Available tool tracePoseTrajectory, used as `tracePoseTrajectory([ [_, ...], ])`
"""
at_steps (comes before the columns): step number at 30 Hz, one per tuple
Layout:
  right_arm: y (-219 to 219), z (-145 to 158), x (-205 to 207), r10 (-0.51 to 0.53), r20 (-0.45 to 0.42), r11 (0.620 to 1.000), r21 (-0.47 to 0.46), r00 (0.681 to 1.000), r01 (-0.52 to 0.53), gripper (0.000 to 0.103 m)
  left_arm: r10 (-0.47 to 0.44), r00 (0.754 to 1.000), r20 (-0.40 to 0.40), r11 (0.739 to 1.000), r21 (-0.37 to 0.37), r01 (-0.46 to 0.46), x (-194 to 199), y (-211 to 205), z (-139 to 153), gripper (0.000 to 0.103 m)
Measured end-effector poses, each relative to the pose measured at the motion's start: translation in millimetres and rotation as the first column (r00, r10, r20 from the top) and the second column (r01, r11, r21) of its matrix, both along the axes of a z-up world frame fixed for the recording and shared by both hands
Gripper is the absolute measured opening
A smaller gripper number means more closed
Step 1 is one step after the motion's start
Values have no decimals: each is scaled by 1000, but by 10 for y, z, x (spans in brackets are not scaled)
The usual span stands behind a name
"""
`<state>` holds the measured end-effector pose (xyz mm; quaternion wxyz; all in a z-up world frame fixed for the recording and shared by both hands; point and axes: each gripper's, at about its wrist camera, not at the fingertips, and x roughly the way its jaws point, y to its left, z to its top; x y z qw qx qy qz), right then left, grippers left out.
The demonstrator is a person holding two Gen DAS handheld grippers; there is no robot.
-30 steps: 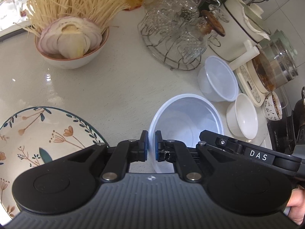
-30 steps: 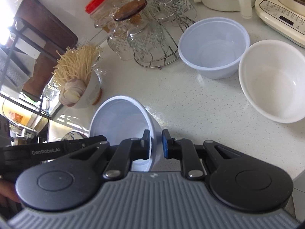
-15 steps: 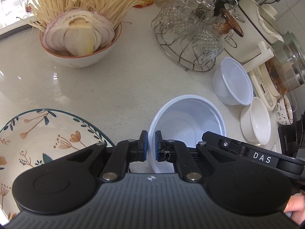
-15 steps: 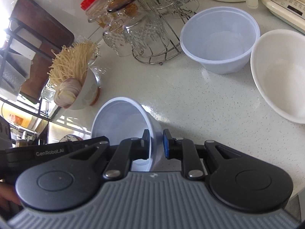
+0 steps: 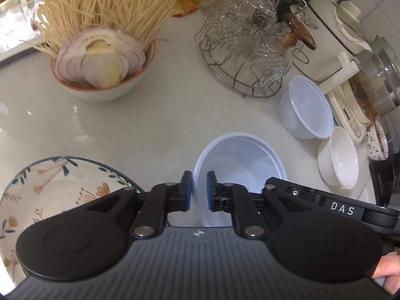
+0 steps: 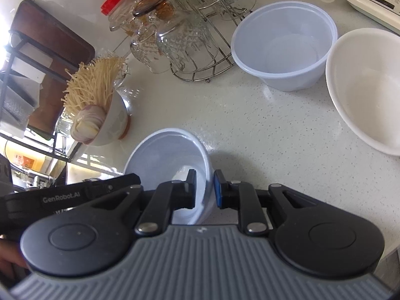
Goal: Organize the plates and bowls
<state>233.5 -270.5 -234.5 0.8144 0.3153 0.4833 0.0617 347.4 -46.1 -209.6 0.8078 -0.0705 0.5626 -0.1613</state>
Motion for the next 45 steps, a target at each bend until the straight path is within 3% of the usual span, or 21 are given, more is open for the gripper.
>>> tracePoseTrajectory([
  [3,-10,13,-24,-10,7,1000,13,1000,10,54,2,1000,19,1000,1,-2,-20,33,56,32],
  [4,-14,25,-35,-13,12,1000,14,1000,13,59,3,1000,25,1000,3,-3,-30,45,72,32],
  [9,-32,122,-98,-26,40,1000,-6,999,26,59,-25,996,91,999,39,21,-103,52,258,33],
  [17,-68,533,-263,-37,146,997,-67,989,47,59,-64,978,198,998,16,62,-271,34,745,33],
  [31,-58,1362,-651,-78,371,965,-205,925,163,59,-112,930,349,991,-35,132,-572,12,1494,33],
  [45,142,1729,-1019,-99,415,948,-235,904,212,59,-147,902,407,977,-79,196,-838,174,1808,37],
])
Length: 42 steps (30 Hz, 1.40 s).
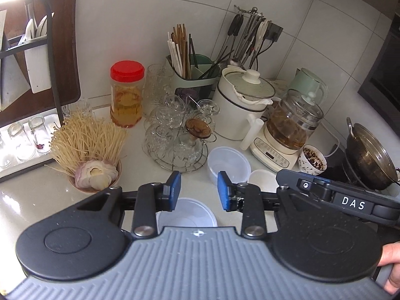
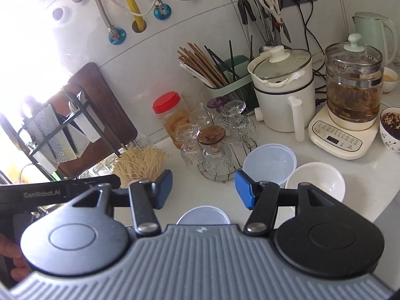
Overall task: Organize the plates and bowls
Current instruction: 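Move both open grippers to the other translucent plastic bowl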
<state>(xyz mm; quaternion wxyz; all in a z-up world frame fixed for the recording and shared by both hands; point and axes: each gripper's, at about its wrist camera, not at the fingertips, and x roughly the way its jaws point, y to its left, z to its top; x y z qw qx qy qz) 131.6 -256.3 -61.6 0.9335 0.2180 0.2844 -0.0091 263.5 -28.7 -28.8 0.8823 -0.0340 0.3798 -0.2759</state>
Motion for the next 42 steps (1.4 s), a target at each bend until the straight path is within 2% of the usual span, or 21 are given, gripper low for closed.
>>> tracePoseTrajectory([
  [6,194,86,-183,-51,4,998,-30,999,51,59,-32,999,-2,999,-1,32,-130,105,-1,40],
  [12,313,60,-434,-106,-6,994,-41,994,106,59,-99,995,-26,994,38,100,-233,108,-91,45],
  [20,128,-54,-443,-132,-61,990,-50,989,129,59,-108,992,-64,994,30,110,-250,-79,-261,50],
  [24,-43,-149,-373,-150,-103,988,-47,983,146,59,-109,991,-82,993,42,113,-158,-218,-330,52],
  [27,-182,-211,-315,-148,-115,989,-43,982,144,59,-111,990,-91,992,53,116,-44,-344,-394,59],
  [30,-292,-309,-227,-160,-154,987,-35,975,156,59,-110,988,-106,991,57,117,81,-458,-461,59],
  [42,-663,-530,34,-191,-208,981,-10,959,193,59,-92,982,-165,991,80,106,467,-842,-718,59],
])
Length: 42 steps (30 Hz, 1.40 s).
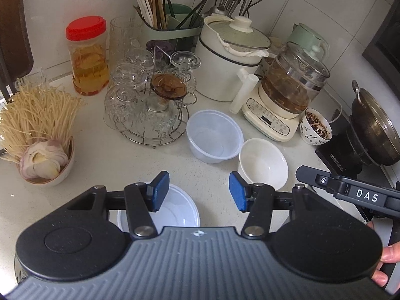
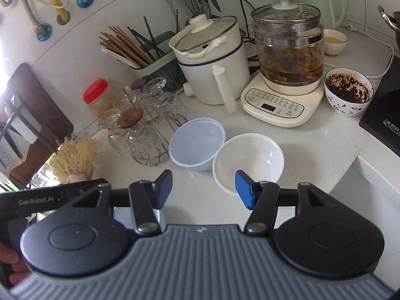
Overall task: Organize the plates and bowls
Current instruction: 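Move both open grippers to the other translucent plastic bowl, then close both grippers on the rim of the second translucent bowl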
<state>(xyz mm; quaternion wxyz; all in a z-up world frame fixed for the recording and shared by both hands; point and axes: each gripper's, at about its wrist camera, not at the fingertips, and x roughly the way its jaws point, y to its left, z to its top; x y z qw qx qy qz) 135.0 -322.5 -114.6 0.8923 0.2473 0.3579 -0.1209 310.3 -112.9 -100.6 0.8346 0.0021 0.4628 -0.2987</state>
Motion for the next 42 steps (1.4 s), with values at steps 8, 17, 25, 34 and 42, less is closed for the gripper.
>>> tracePoseTrajectory([
  [8,-231,-152,247,1,-28,1000,21,1000,-1,59,34,998,-56,999,11,-34,267,-178,-181,59],
  [17,-452,-241,569,50,-27,999,22,998,-50,57,92,990,-103,995,44,-87,612,-401,-374,67],
  [25,-698,-351,926,79,-32,996,34,996,-78,89,134,980,-144,991,31,-130,857,-524,-571,68],
  [34,-848,-610,1345,171,-59,981,100,983,-165,84,178,963,-204,983,5,-181,1007,-660,-853,68],
  [42,-902,-916,1572,229,-135,968,134,964,-211,50,201,949,-242,978,-13,-210,1063,-729,-1059,54],
])
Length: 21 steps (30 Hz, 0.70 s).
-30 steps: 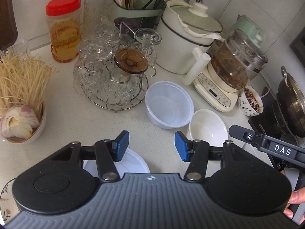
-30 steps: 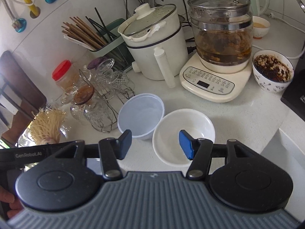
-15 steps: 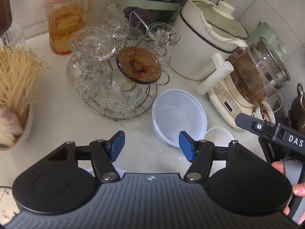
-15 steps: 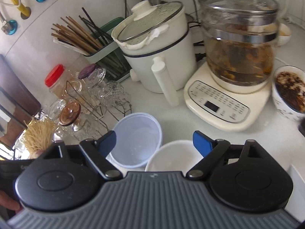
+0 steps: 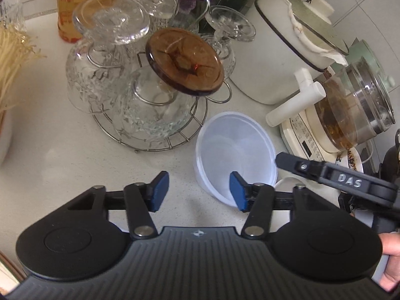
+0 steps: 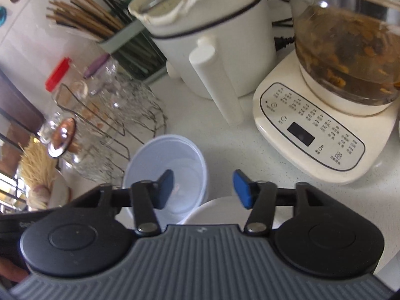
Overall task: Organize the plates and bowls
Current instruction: 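Close both grippers on the rim of the second translucent bowl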
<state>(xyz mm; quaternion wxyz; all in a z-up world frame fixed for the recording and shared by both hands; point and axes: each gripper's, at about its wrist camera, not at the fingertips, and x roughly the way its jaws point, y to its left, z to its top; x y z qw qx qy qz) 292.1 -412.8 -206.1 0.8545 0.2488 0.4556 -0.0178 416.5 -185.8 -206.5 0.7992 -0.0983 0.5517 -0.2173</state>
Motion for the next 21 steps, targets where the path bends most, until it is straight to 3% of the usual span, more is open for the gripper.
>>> tracePoseTrajectory([
  [3,-2,-91,95,25,-17,1000,13,1000,-25,40,8,1000,-9,1000,9,-8,30,-44,-66,45],
  [6,19,-178,184,49,-30,999,20,998,-49,39,11,1000,-13,1000,16,-11,43,-86,-110,38],
  [9,39,-262,255,64,-47,998,30,997,-62,27,27,999,-20,1000,13,-27,49,-128,-151,27],
  [12,73,-311,289,62,-57,998,27,997,-60,23,40,999,-10,999,-1,-40,33,-137,-171,16],
  [13,73,-321,292,57,-59,998,29,997,-55,15,49,999,-12,999,-8,-49,31,-135,-176,13],
  [21,46,-286,282,58,-43,998,16,997,-57,10,54,998,6,998,-19,-54,52,-197,-129,10],
])
